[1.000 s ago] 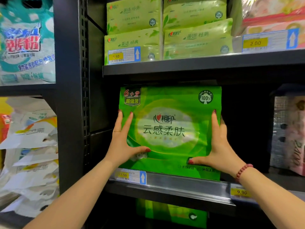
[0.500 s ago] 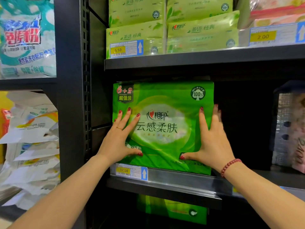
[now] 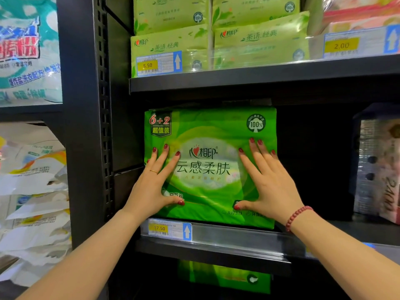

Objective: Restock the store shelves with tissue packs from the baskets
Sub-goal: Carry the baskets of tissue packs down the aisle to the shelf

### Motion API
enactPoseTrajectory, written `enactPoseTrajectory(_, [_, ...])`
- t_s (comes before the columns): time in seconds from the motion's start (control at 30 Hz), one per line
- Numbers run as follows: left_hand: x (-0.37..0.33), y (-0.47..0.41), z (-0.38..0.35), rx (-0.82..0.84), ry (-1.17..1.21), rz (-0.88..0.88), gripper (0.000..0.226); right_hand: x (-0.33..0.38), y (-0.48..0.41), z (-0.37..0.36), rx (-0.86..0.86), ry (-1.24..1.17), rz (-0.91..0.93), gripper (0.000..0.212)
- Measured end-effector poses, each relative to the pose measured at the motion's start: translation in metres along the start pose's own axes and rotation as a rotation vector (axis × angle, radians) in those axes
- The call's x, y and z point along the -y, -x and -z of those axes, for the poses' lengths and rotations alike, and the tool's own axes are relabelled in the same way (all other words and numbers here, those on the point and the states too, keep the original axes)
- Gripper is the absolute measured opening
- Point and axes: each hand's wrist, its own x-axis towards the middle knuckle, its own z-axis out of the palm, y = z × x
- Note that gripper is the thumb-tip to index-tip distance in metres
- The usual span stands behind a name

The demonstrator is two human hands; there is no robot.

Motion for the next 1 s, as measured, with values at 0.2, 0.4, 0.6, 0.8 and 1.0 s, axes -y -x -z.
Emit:
enactPoseTrajectory(0.2, [-0.001, 0.002, 0.003, 0.011, -0.015, -0.019, 0.116, 0.006, 0.006, 0.004, -0.020, -0.011, -0.004, 0.123])
enactPoseTrajectory(0.4, [-0.005, 0.005, 0.007, -0.058, 0.029, -0.001, 0.094, 0.007, 0.014, 0.009, -0.182, -0.214, 0.006, 0.078])
enactPoseTrajectory(0.6, [-0.026, 0.023, 0.024, -0.105, 0.019, 0.084, 0.063, 0.020, 0.025, 0.017, -0.241, -0.578, -0.005, 0.059])
enactPoseTrajectory(0.8, [-0.066, 0.072, 0.052, -0.159, -0.135, 0.150, 0.043, 0.041, 0.051, 0.022, -0.186, -0.756, 0.116, 0.050])
enactPoseTrajectory(1.0, [-0.113, 0.167, 0.077, -0.040, -0.290, 0.310, 0.043, 0.077, 0.108, 0.017, -0.129, -0.927, 0.264, 0.043])
